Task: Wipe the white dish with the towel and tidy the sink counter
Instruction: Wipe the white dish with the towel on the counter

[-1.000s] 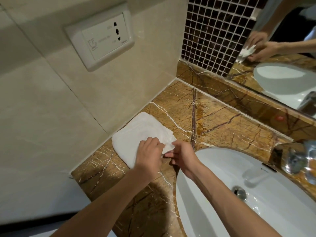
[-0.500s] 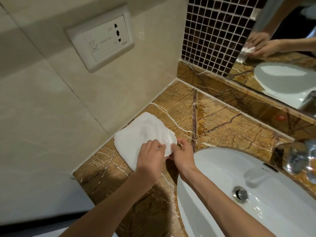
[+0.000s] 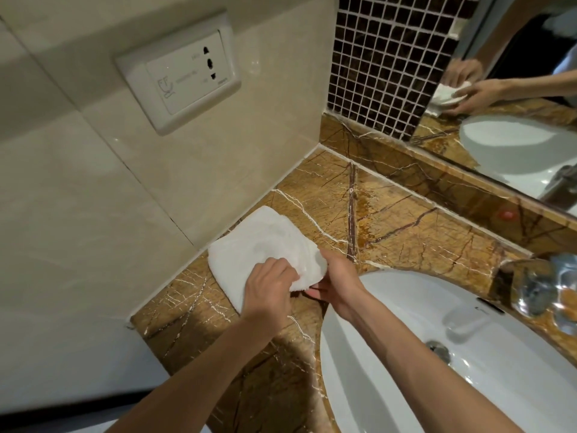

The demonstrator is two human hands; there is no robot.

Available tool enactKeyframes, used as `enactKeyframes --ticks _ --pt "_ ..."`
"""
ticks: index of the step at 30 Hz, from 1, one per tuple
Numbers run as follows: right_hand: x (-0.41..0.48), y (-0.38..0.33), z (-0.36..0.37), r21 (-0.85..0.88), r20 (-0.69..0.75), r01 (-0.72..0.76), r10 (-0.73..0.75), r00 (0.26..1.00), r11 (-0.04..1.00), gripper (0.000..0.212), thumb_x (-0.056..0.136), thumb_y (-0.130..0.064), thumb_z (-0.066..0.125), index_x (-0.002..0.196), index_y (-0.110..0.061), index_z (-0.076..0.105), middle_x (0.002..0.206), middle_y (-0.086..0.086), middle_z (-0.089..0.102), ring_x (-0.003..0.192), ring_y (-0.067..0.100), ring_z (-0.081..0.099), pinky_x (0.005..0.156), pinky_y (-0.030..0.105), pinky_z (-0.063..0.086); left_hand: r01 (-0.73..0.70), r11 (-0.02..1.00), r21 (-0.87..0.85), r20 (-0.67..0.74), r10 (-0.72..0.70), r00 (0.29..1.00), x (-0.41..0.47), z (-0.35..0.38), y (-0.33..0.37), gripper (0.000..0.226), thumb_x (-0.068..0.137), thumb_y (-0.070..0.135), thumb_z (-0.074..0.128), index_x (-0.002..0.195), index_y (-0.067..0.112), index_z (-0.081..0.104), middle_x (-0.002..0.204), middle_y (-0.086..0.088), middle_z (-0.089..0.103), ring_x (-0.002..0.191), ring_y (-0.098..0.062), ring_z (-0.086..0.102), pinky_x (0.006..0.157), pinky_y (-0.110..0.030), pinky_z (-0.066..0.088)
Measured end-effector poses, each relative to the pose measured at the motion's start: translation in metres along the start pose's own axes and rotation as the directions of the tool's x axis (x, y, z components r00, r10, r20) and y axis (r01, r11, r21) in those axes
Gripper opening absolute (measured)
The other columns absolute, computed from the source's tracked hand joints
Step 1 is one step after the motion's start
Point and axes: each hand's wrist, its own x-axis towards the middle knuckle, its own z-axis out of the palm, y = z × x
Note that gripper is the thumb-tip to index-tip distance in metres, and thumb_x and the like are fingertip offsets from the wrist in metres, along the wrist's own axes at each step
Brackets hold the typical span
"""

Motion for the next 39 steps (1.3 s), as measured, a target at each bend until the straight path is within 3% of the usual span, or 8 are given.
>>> enactKeyframes --ticks 6,9,11,15,24,31,34,39 --pt "0.000 0.012 0.003 -0.059 -0.052 0.138 -0.141 0.989 0.989 0.025 0.101 -0.018 0.043 0.091 -0.008 0.064 0.088 0.015 0.066 0.075 0.024 0.062 0.061 0.030 0.055 0.062 0.996 0.061 0.117 -0.069 0.991 -0.003 0.008 -0.003 0.041 0.082 0.007 0.062 0.123 0.014 0.058 0.122 -0.004 0.058 0.114 -0.023 0.050 0.096 -0.030 0.036" --pt "-0.002 0.024 0.008 -0.134 -0.114 0.238 -0.253 0.961 0.962 0.020 0.101 -0.016 0.045 0.106 -0.008 0.062 0.096 0.016 0.064 0.083 0.024 0.061 0.082 0.043 0.057 0.068 0.991 0.112 0.162 -0.086 0.983 0.000 0.010 0.005 0.044 0.092 0.024 0.050 0.134 0.018 0.044 0.132 -0.001 0.048 0.122 -0.019 0.041 0.102 -0.029 0.028" --pt "-0.003 0.026 0.010 -0.178 -0.154 0.271 -0.299 0.942 0.946 0.019 0.100 -0.017 0.047 0.115 -0.012 0.058 0.091 0.010 0.063 0.076 0.019 0.060 0.088 0.048 0.054 0.066 0.989 0.132 0.180 -0.089 0.980 0.002 0.011 0.009 0.042 0.093 0.021 0.049 0.135 0.017 0.043 0.128 -0.002 0.051 0.118 -0.020 0.044 0.100 -0.030 0.031" --pt "-0.008 0.027 0.014 -0.169 -0.179 0.327 -0.355 0.918 0.930 0.020 0.099 -0.015 0.048 0.117 -0.009 0.057 0.073 0.005 0.063 0.053 0.008 0.056 0.072 0.039 0.055 0.117 0.989 0.093 0.121 -0.128 0.984 0.002 0.009 0.010 0.036 0.089 0.016 0.055 0.125 0.018 0.053 0.114 -0.001 0.060 0.107 -0.019 0.052 0.093 -0.029 0.036" --pt "-0.015 0.029 0.016 0.030 -0.198 0.314 -0.302 0.933 0.949 0.024 0.099 -0.011 0.049 0.123 -0.010 0.055 0.085 0.009 0.069 0.076 0.022 0.064 0.076 0.039 0.054 0.158 0.985 -0.070 0.058 -0.154 0.986 -0.001 0.007 0.011 0.035 0.056 -0.008 0.078 0.084 0.009 0.067 0.081 -0.006 0.067 0.076 -0.027 0.063 0.071 -0.030 0.045" --pt "-0.023 0.030 0.014 0.153 -0.098 0.229 -0.216 0.971 0.961 0.038 0.095 0.000 0.053 0.126 -0.022 0.049 0.070 0.006 0.061 0.060 0.014 0.056 0.063 0.030 0.051 0.142 0.990 -0.004 0.081 -0.141 0.987 -0.001 0.015 0.014 0.034 0.090 0.021 0.055 0.123 0.013 0.054 0.117 -0.004 0.057 0.106 -0.022 0.052 0.092 -0.031 0.037" --pt "-0.022 0.025 0.007 0.196 -0.018 0.146 -0.145 0.989 0.970 0.043 0.090 0.004 0.057 0.127 -0.017 0.048 0.090 0.015 0.071 0.073 0.022 0.065 0.070 0.033 0.055 0.150 0.988 -0.039 0.068 -0.148 0.987 -0.002 0.014 0.013 0.030 0.093 0.020 0.051 0.122 0.014 0.056 0.113 -0.004 0.059 0.104 -0.021 0.052 0.092 -0.029 0.036" --pt "-0.010 0.010 -0.005 0.098 0.122 0.000 -0.012 0.992 0.995 0.033 0.098 -0.030 0.050 0.121 -0.009 0.060 0.078 0.005 0.072 0.069 0.018 0.065 0.071 0.029 0.050 0.180 0.974 -0.134 0.081 -0.171 0.982 -0.006 0.005 0.006 0.029 0.078 -0.005 0.059 0.104 0.006 0.065 0.100 -0.009 0.065 0.096 -0.029 0.057 0.085 -0.033 0.041"
